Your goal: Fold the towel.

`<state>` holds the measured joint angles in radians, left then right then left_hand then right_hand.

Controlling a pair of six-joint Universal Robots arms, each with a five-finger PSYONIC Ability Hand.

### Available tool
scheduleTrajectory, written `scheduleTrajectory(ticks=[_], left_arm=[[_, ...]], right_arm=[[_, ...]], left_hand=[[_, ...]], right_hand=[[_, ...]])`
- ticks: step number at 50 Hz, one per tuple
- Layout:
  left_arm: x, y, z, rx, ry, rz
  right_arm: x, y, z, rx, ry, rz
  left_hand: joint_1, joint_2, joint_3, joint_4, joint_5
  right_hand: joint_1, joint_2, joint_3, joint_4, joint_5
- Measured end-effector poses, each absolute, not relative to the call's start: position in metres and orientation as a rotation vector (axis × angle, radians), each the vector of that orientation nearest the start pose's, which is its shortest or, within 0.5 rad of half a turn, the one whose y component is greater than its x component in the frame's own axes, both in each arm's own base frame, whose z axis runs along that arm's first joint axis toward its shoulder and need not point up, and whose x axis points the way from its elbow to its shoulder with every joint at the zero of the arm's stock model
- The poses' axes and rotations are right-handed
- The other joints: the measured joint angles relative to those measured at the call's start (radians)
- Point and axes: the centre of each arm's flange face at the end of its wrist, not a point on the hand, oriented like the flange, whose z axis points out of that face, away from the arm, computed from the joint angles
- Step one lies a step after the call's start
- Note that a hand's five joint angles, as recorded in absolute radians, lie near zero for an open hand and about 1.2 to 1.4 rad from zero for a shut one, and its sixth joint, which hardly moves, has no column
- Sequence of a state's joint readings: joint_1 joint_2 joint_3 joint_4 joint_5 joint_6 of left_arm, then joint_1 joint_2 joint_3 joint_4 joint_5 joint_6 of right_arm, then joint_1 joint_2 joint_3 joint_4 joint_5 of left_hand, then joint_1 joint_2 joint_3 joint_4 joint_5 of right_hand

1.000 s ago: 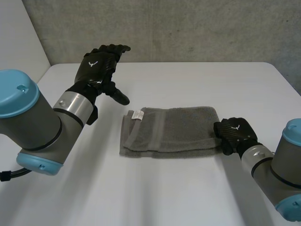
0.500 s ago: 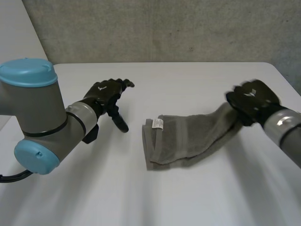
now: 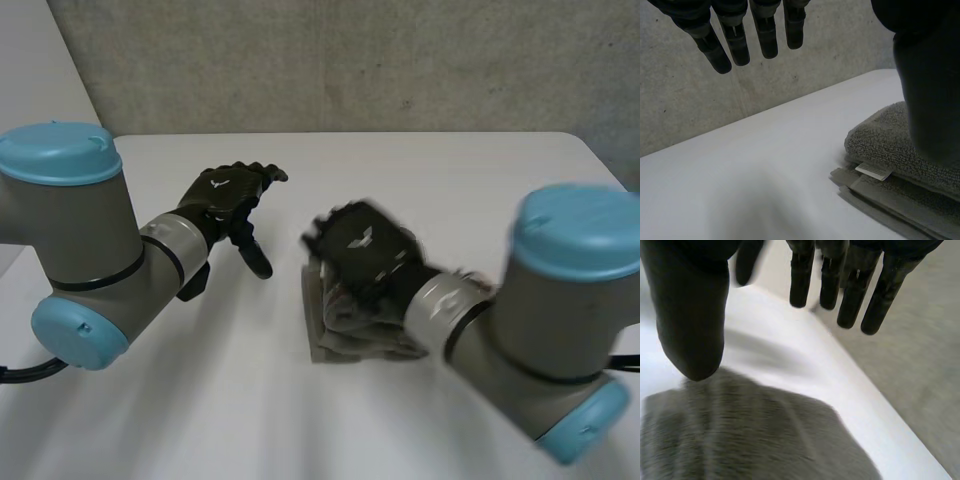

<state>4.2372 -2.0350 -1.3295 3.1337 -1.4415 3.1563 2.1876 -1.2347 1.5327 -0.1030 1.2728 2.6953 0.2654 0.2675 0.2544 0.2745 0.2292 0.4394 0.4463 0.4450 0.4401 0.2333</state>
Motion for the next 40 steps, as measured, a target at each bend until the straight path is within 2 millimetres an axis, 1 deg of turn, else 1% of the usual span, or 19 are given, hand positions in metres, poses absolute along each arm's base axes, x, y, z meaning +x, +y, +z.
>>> scheduleTrajectory(ticks=[3, 4, 7, 10, 12, 14, 19, 22, 25, 27, 30, 34, 40], left_arm=[[-0.306, -0.277, 0.218, 0.827, 2.688, -2.136], [-0.307, -0.277, 0.218, 0.829, 2.688, -2.137], [-0.313, -0.272, 0.217, 0.853, 2.690, -2.150], [-0.321, -0.265, 0.216, 0.887, 2.695, -2.167], [-0.329, -0.258, 0.214, 0.906, 2.702, -2.185], [-0.336, -0.254, 0.211, 0.907, 2.711, -2.207], [-0.358, -0.247, 0.203, 0.857, 2.735, -2.285], [-0.373, -0.246, 0.196, 0.829, 2.749, -2.314], [-0.382, -0.245, 0.187, 0.840, 2.774, -2.283], [-0.389, -0.243, 0.176, 0.866, 2.806, -2.218], [-0.395, -0.241, 0.163, 0.897, 2.841, -2.132], [-0.397, -0.238, 0.150, 0.924, 2.873, -2.043], [-0.390, -0.233, 0.131, 0.940, 2.914, -1.917]], right_arm=[[0.310, -0.219, 0.238, -1.092, 1.815, -1.786], [0.307, -0.222, 0.240, -1.062, 1.823, -1.790], [0.286, -0.238, 0.251, -0.892, 1.871, -1.814], [0.270, -0.251, 0.253, -0.798, 1.917, -1.821], [0.263, -0.258, 0.248, -0.763, 1.955, -1.810], [0.260, -0.262, 0.241, -0.751, 1.986, -1.791], [0.258, -0.270, 0.214, -0.747, 2.071, -1.714], [0.260, -0.273, 0.194, -0.755, 2.121, -1.652], [0.262, -0.274, 0.180, -0.760, 2.151, -1.612], [0.263, -0.276, 0.169, -0.763, 2.174, -1.579], [0.264, -0.277, 0.160, -0.765, 2.194, -1.552], [0.267, -0.279, 0.152, -0.765, 2.204, -1.529], [0.279, -0.277, 0.146, -0.788, 2.186, -1.506]], left_hand=[[0.000, 0.000, 0.000, 0.000, 0.000], [0.000, 0.000, 0.000, 0.000, 0.000], [0.000, 0.000, 0.000, 0.000, 0.000], [0.000, 0.000, 0.000, 0.000, 0.000], [0.000, 0.000, 0.000, 0.000, 0.000], [0.000, 0.000, 0.000, 0.000, 0.001], [0.000, 0.000, 0.000, 0.000, 0.002], [0.000, 0.000, 0.000, 0.000, 0.003], [0.000, 0.000, 0.000, 0.000, 0.003], [0.000, 0.000, 0.000, 0.000, 0.003], [0.000, 0.000, 0.000, 0.000, 0.003], [0.000, 0.000, 0.000, 0.000, 0.003], [0.000, 0.000, 0.000, 0.000, 0.002]], right_hand=[[-0.049, -0.064, -0.064, -0.070, -0.072], [-0.051, -0.066, -0.066, -0.075, -0.077], [-0.064, -0.066, -0.066, -0.079, -0.088], [-0.064, -0.066, -0.066, -0.079, -0.088], [-0.064, -0.066, -0.066, -0.079, -0.090], [-0.064, -0.066, -0.066, -0.079, -0.092], [-0.110, -0.105, -0.110, -0.123, -0.131], [-0.185, -0.187, -0.191, -0.183, -0.172], [-0.200, -0.197, -0.201, -0.185, -0.172], [-0.204, -0.197, -0.201, -0.185, -0.172], [-0.204, -0.197, -0.201, -0.185, -0.172], [-0.204, -0.197, -0.201, -0.185, -0.172], [-0.204, -0.197, -0.201, -0.185, -0.172]])
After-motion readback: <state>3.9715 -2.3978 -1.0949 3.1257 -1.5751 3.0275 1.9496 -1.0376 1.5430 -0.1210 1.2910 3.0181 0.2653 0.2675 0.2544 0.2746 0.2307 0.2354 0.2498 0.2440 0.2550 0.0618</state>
